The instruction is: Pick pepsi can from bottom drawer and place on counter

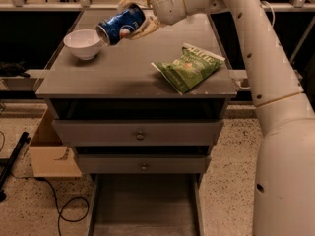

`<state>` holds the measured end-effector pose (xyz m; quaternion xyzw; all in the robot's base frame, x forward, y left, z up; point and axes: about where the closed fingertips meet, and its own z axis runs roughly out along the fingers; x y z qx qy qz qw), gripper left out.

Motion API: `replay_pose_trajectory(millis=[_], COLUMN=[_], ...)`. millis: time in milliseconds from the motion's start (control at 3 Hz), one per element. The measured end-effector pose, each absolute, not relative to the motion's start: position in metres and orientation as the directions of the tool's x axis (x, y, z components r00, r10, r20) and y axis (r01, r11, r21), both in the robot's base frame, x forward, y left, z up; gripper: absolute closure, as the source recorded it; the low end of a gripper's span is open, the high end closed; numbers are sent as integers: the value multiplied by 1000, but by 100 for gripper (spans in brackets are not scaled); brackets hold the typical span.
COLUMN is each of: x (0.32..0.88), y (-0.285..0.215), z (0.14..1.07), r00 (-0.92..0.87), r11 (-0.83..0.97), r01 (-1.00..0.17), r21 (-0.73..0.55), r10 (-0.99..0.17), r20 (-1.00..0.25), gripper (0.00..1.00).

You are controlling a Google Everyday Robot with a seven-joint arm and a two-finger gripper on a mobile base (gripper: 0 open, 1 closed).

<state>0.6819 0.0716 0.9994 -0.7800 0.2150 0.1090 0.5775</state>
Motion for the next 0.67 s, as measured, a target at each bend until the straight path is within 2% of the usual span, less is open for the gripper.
replay_pose_trajectory(millis=[667], x=[707], y=[96], z=[964], r00=[835], r11=[-230], r01=[-549], r21=[-803], r10=[-192], r20=[-516], gripper=[100])
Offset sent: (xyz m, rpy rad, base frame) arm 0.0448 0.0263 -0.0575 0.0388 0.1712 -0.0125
